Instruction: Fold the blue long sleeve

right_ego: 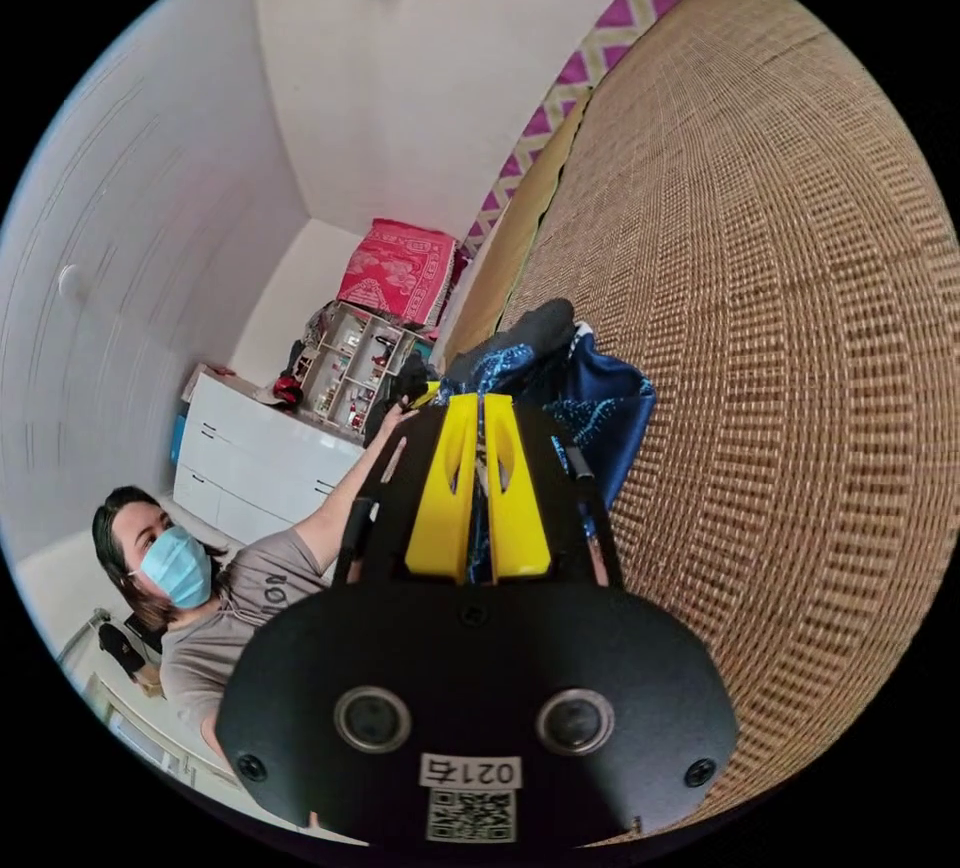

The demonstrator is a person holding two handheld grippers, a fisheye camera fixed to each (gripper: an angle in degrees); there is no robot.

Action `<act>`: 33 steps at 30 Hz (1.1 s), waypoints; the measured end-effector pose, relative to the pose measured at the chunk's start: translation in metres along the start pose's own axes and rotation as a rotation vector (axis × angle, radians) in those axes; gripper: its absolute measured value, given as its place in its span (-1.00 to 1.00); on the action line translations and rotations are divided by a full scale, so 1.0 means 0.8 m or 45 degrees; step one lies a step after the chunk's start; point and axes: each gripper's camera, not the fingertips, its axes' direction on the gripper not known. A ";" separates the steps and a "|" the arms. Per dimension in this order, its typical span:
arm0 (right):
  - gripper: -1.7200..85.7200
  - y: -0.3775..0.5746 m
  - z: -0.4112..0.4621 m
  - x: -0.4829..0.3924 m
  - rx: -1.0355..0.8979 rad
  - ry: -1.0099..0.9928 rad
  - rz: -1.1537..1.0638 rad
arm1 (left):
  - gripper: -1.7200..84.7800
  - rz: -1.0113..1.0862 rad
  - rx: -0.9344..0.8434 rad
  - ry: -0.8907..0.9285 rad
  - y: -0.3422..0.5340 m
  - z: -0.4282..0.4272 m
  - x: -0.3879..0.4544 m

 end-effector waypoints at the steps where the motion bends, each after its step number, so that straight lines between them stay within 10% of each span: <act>1: -0.96 -0.003 -0.004 -0.009 -0.008 0.018 -0.011 | -0.83 0.002 0.063 0.019 -0.004 -0.014 -0.001; 8: -0.97 -0.024 -0.012 -0.042 -0.038 0.033 -0.029 | -0.66 0.036 -0.195 -0.045 -0.042 0.017 -0.015; 17: -0.97 -0.051 -0.039 -0.076 -0.025 0.022 0.000 | -0.94 0.161 -0.031 0.040 -0.037 -0.043 0.002; 25: -0.97 0.074 -0.091 -0.301 -0.118 -0.198 -0.445 | -0.95 0.747 0.023 0.441 0.163 -0.259 0.151; 33: -0.96 0.317 -0.097 -0.353 -0.325 -0.031 -0.384 | -0.92 0.605 -0.299 0.405 0.418 -0.296 0.093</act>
